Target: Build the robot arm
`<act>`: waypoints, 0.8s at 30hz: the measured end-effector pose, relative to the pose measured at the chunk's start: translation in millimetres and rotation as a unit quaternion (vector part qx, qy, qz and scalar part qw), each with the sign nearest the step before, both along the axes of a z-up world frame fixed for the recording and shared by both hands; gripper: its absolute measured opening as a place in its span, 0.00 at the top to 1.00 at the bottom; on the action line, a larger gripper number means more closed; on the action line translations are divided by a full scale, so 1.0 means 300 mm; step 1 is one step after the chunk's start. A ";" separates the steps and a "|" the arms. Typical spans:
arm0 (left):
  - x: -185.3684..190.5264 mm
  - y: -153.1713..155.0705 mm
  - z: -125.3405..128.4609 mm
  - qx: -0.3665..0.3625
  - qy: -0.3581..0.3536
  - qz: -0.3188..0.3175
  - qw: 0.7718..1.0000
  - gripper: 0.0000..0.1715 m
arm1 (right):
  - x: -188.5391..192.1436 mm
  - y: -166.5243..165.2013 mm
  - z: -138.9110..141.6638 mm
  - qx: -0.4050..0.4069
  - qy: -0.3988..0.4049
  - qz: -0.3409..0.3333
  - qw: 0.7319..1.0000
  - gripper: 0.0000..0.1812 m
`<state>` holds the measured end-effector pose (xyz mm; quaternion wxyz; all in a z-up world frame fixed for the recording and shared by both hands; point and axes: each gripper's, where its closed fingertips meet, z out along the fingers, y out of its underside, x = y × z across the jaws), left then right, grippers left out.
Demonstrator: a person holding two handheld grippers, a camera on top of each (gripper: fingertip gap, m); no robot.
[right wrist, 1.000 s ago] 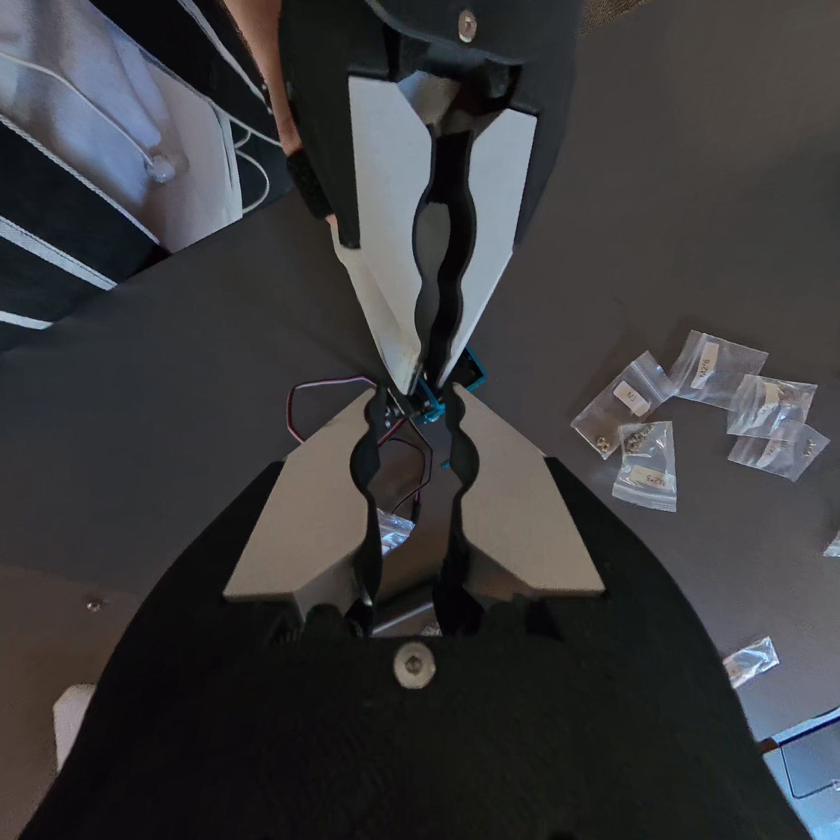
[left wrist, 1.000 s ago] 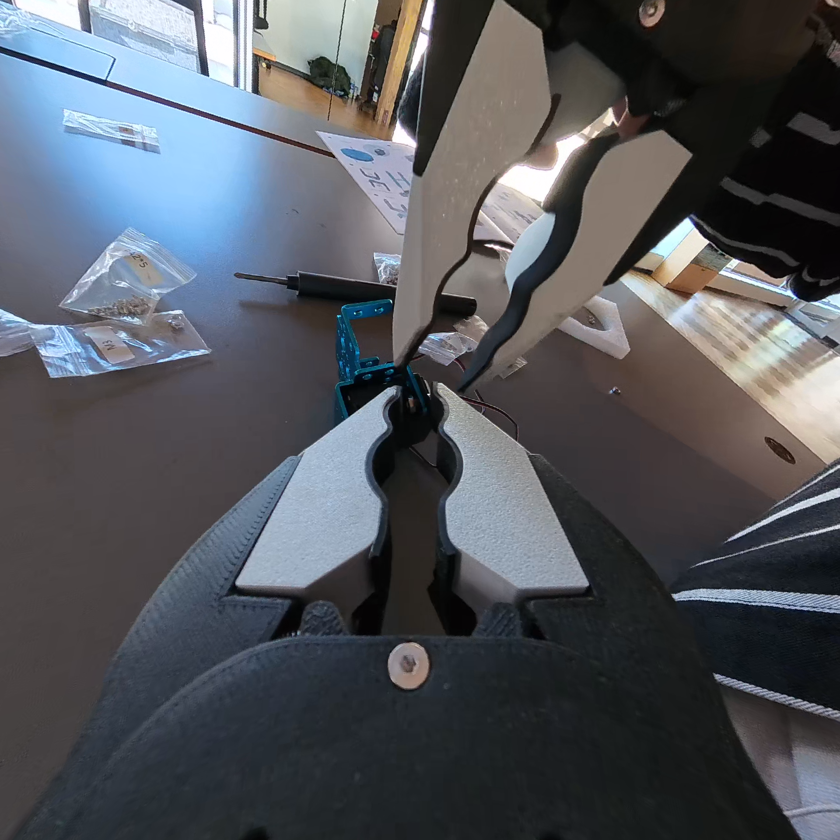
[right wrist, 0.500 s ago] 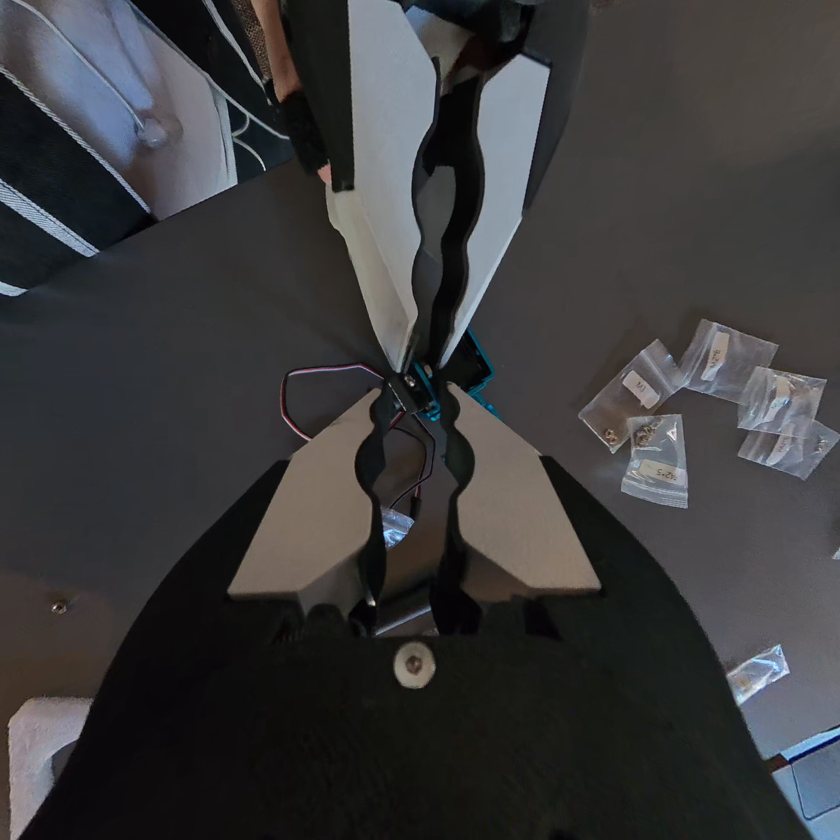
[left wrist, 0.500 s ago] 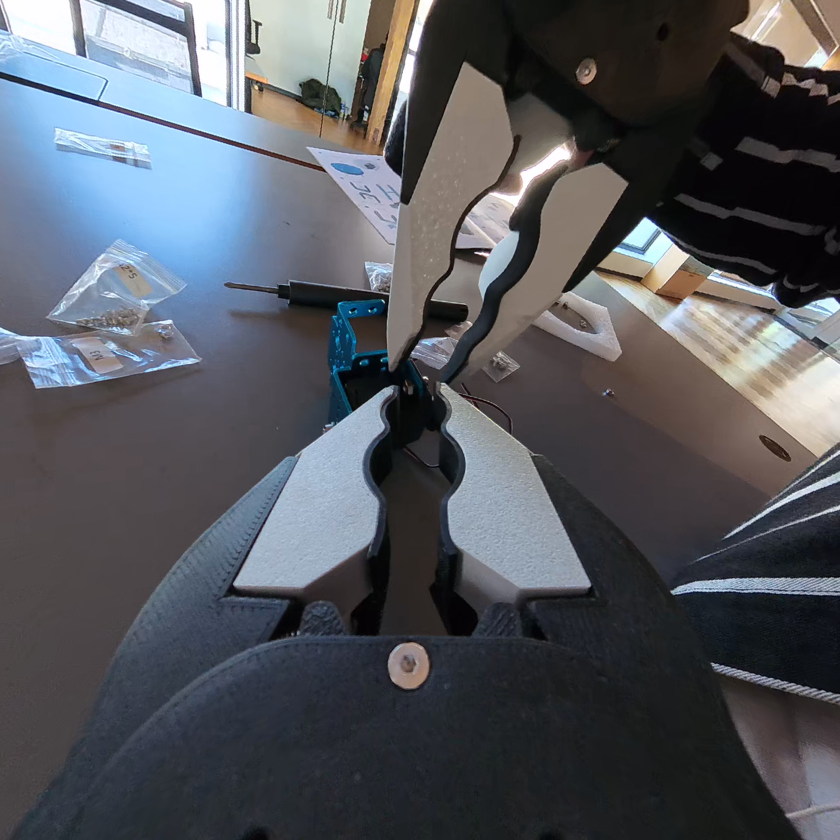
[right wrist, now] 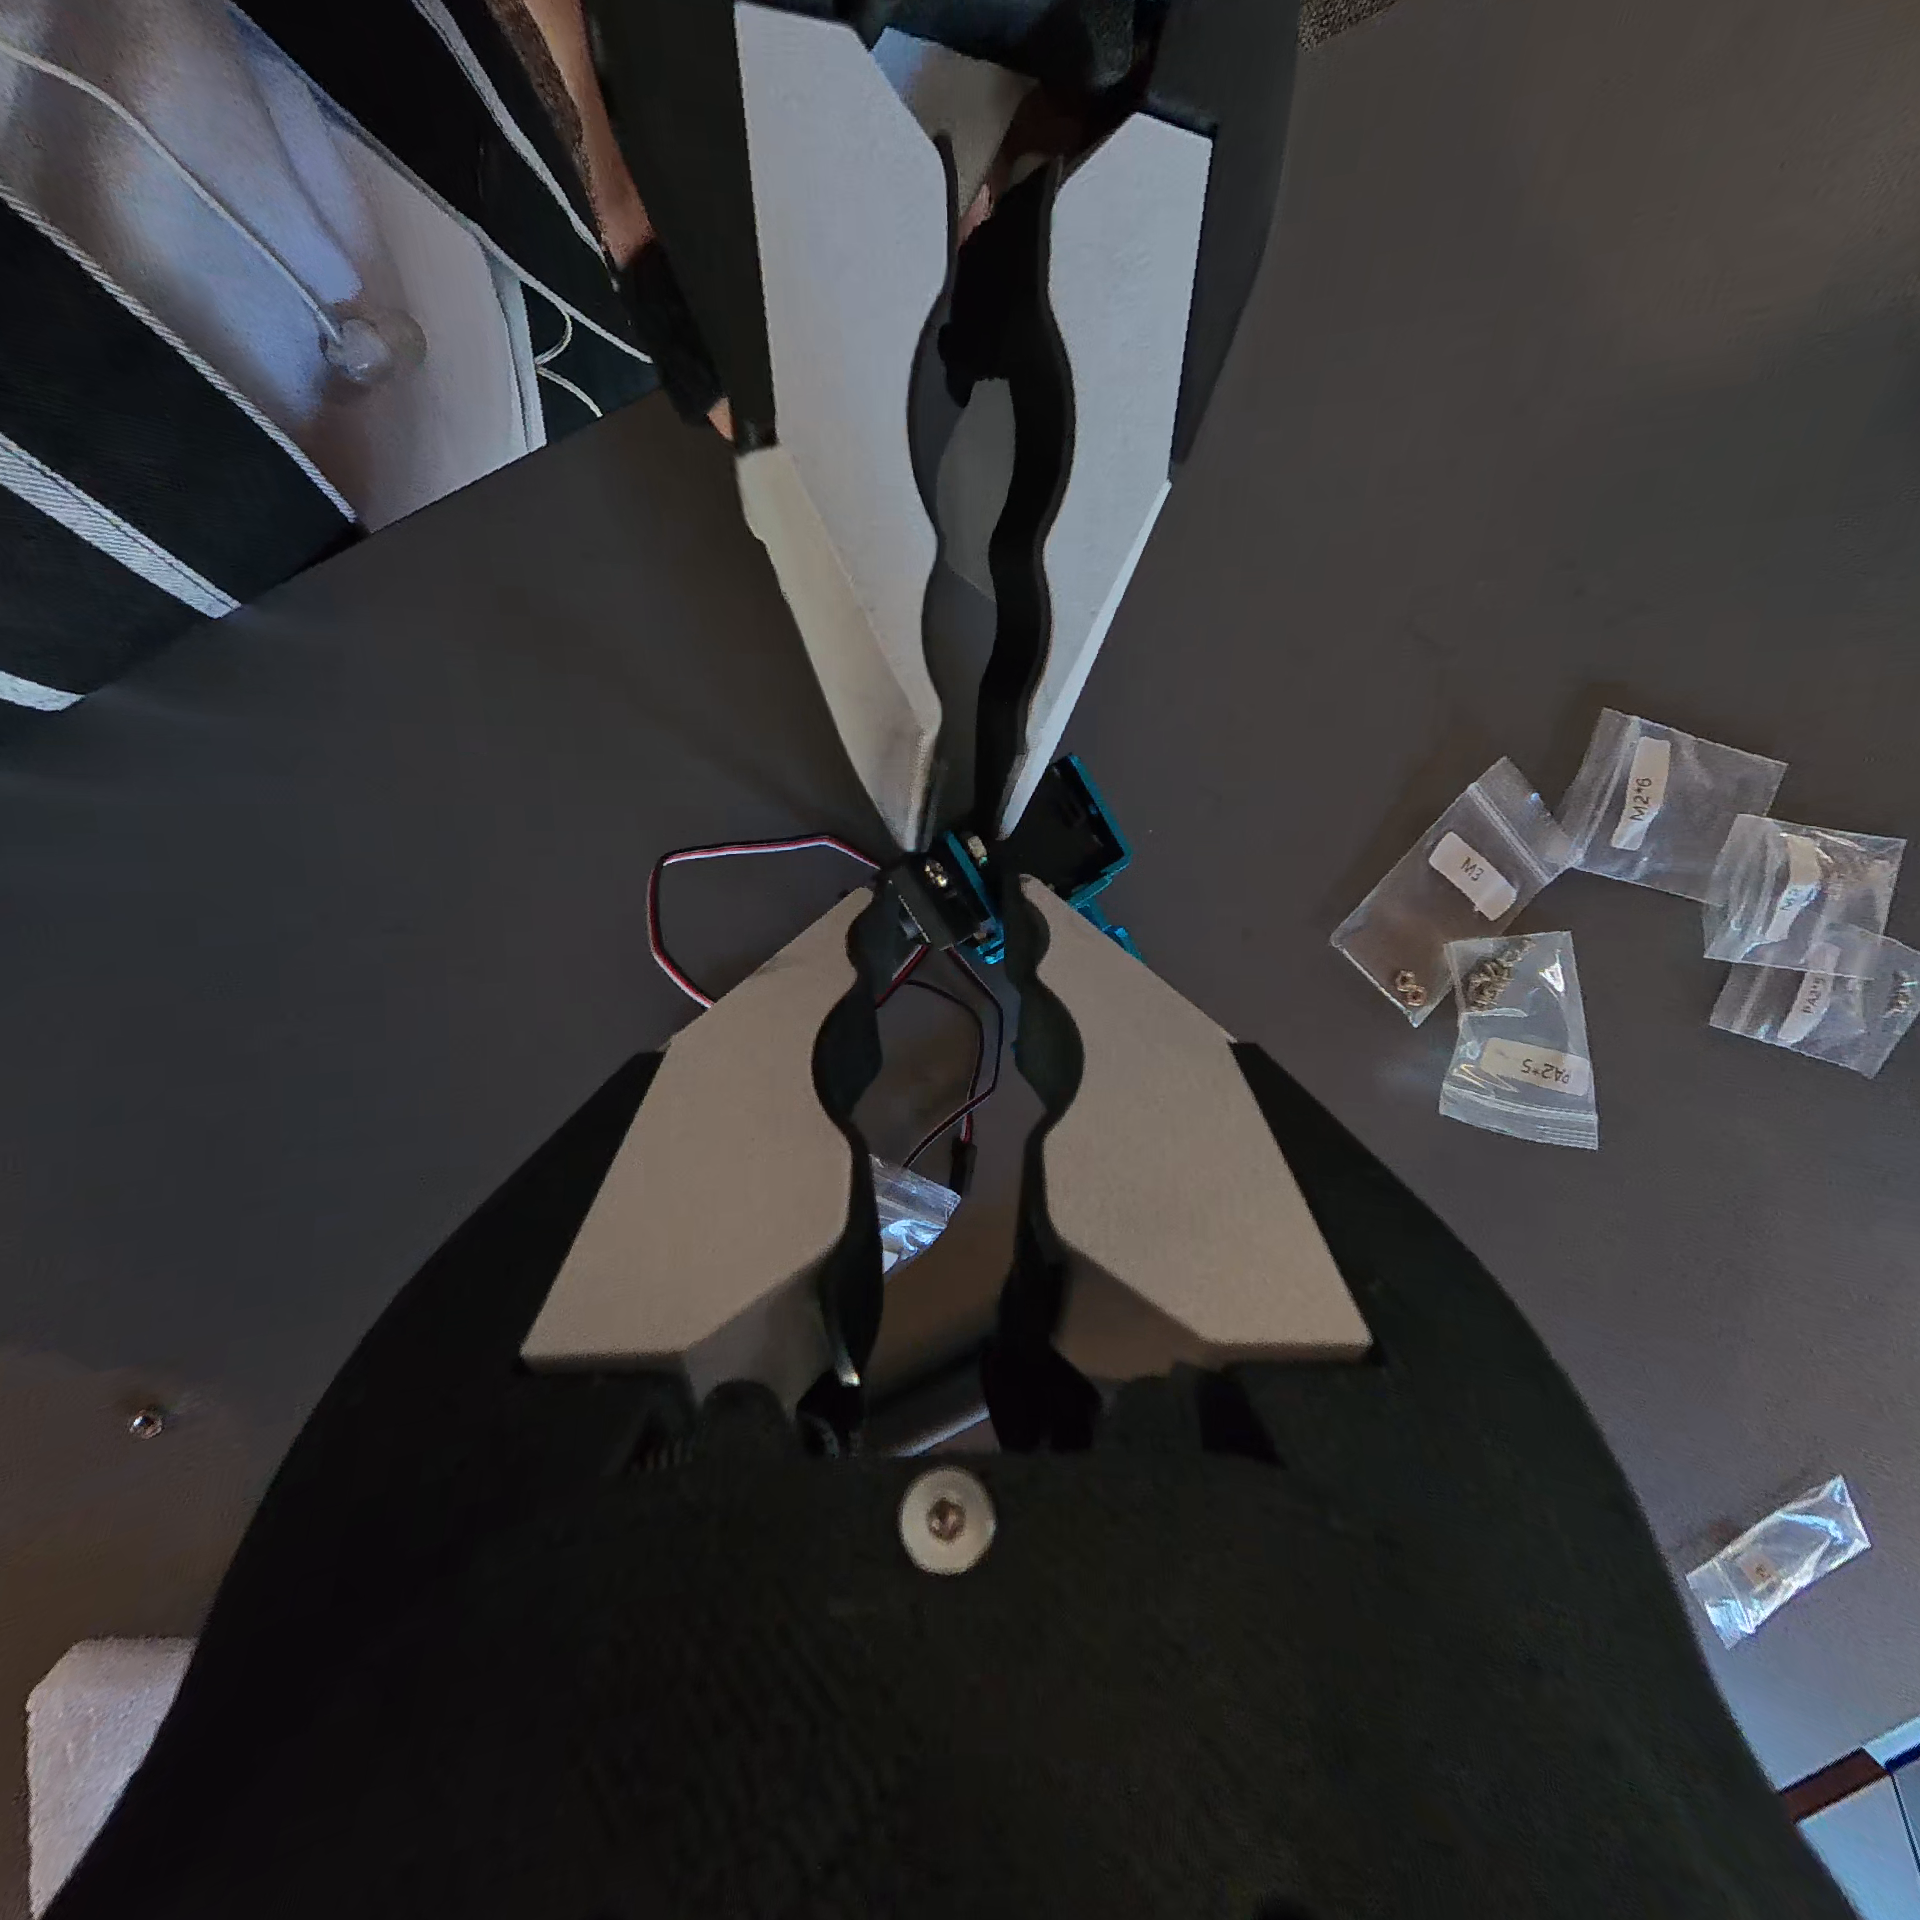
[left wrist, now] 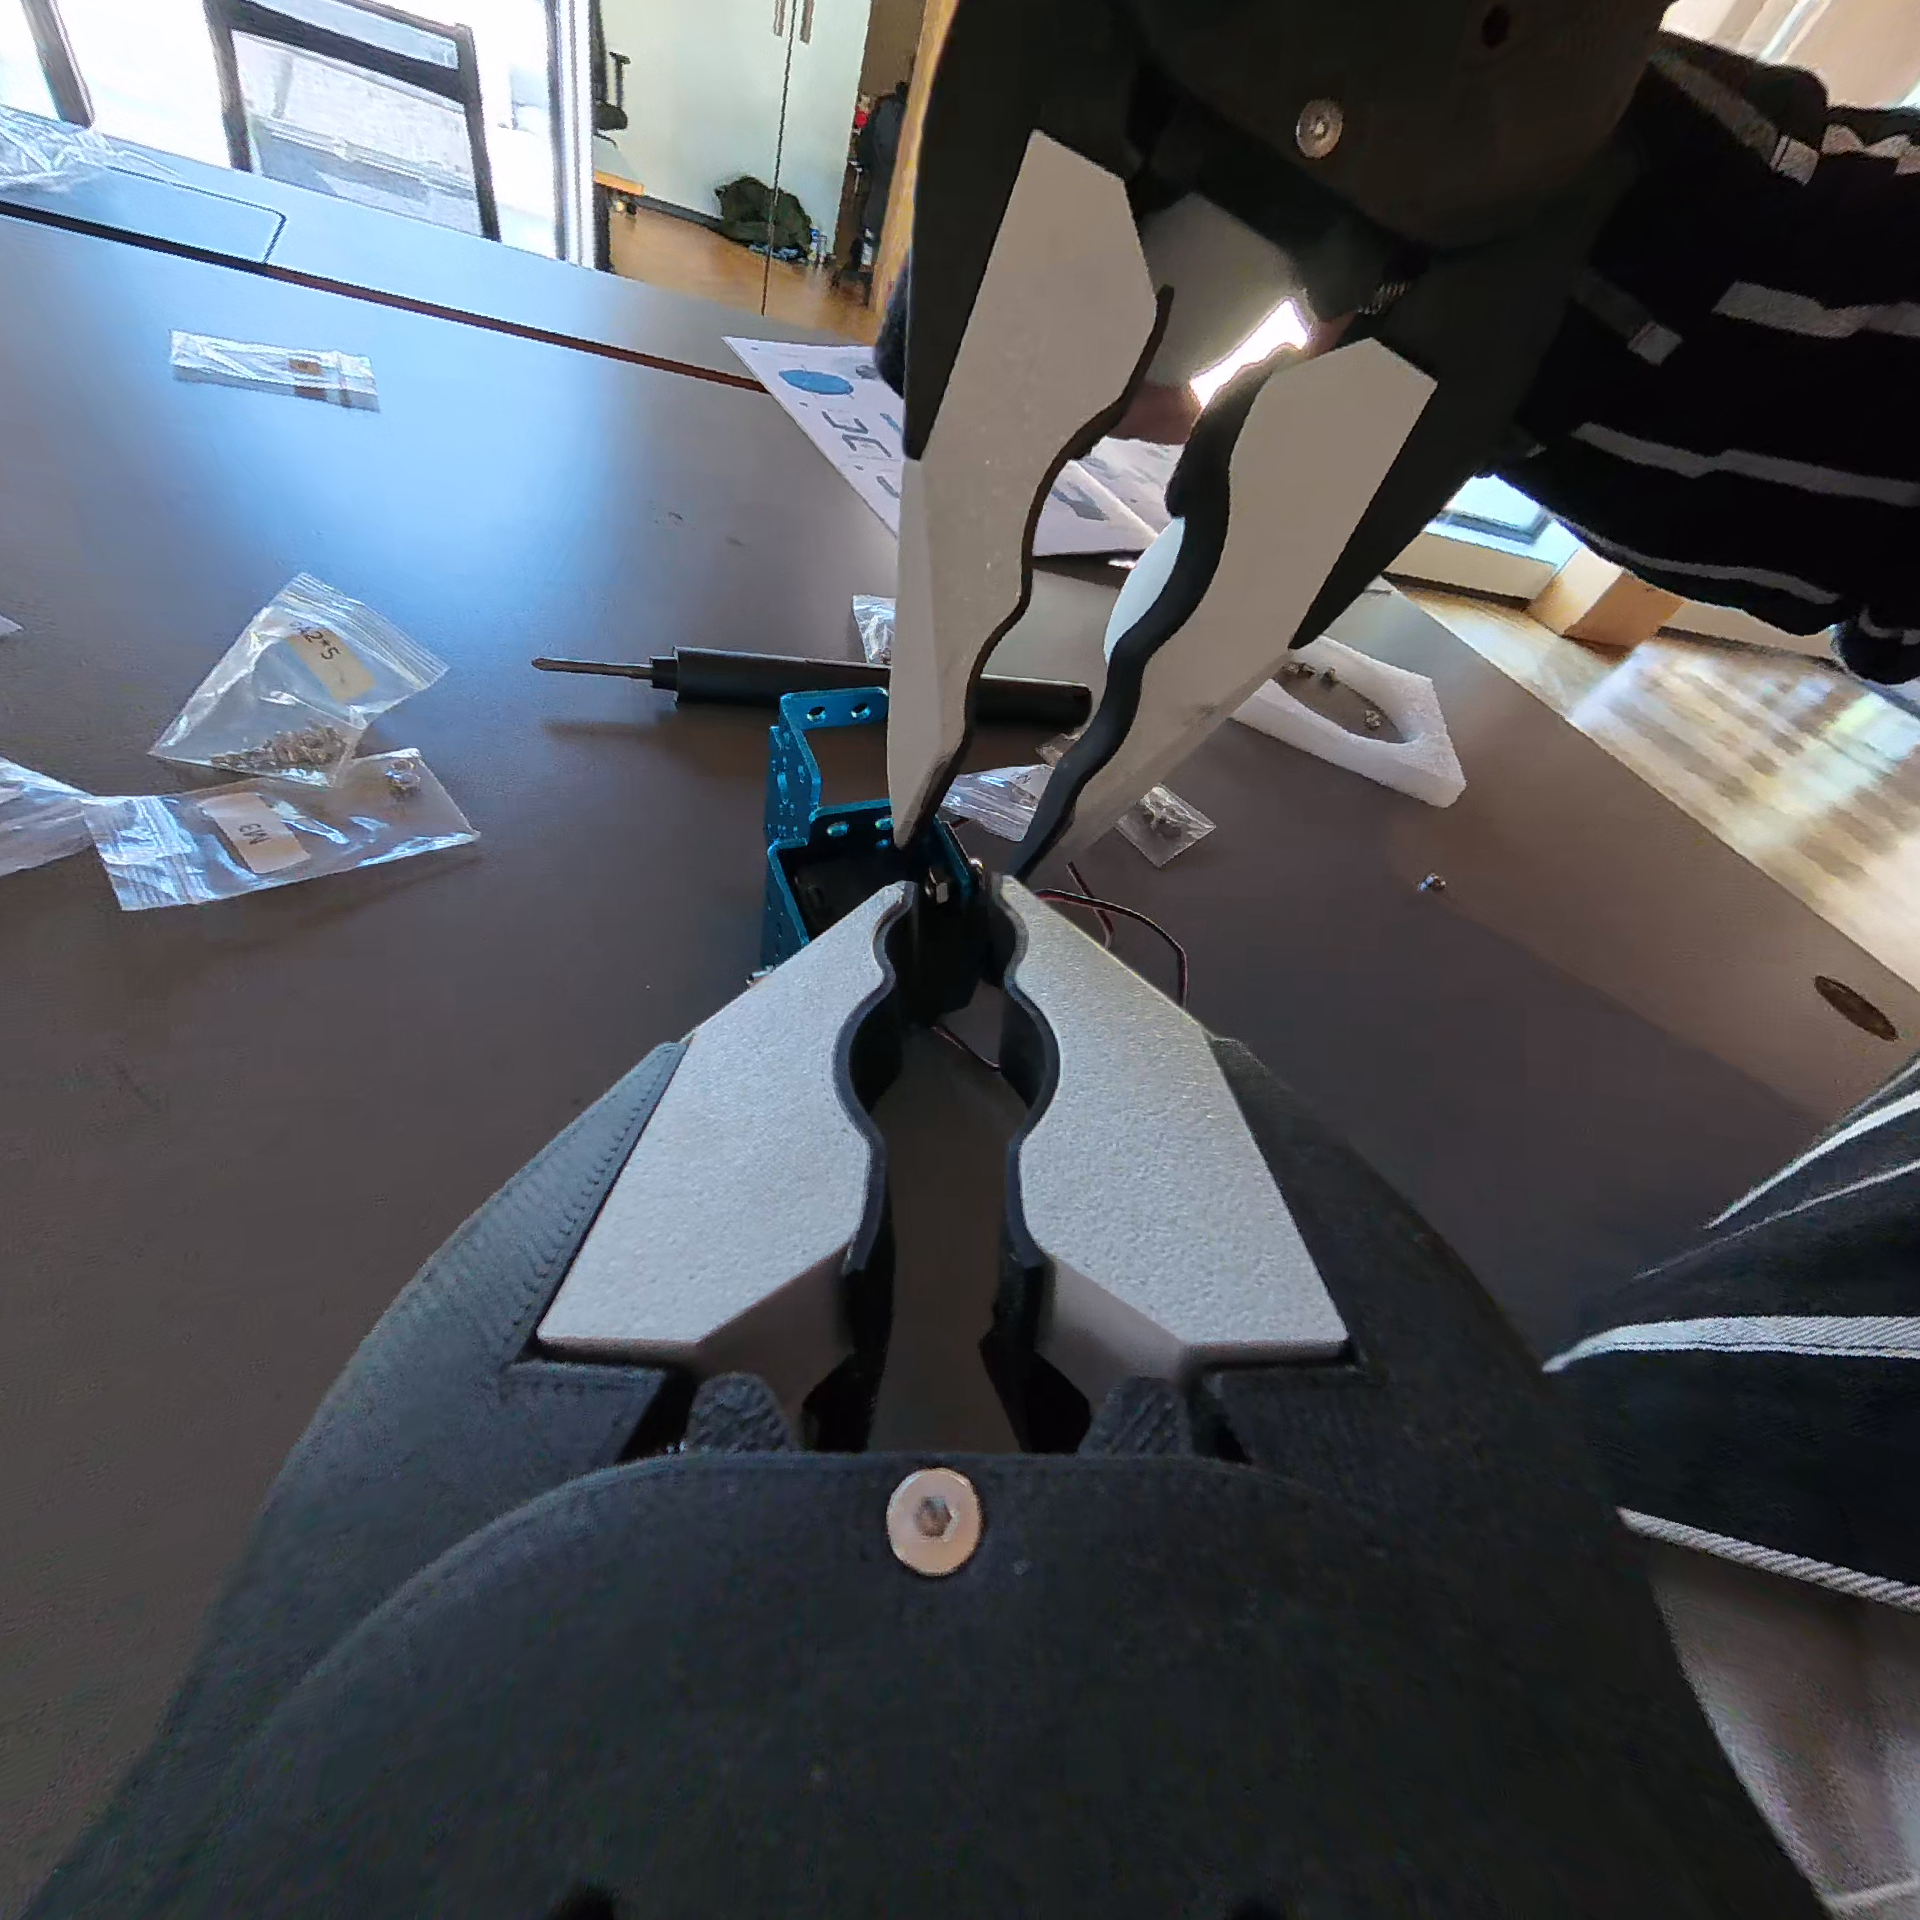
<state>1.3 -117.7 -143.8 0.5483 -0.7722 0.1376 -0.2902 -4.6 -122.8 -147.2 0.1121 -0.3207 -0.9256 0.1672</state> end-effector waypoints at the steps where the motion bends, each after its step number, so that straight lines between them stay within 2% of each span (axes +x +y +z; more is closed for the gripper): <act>1: 0.001 0.001 -0.001 0.001 0.005 0.002 1.000 0.94 | 0.000 -0.001 0.000 0.001 0.000 0.001 1.000 0.89; 16: 0.006 0.002 -0.003 0.005 0.016 0.001 1.000 0.95 | -0.009 -0.030 0.018 0.006 0.003 0.031 1.000 0.92; 24: 0.004 0.004 -0.005 0.002 0.014 0.002 1.000 0.95 | -0.008 -0.021 0.004 0.062 0.000 0.066 0.996 0.90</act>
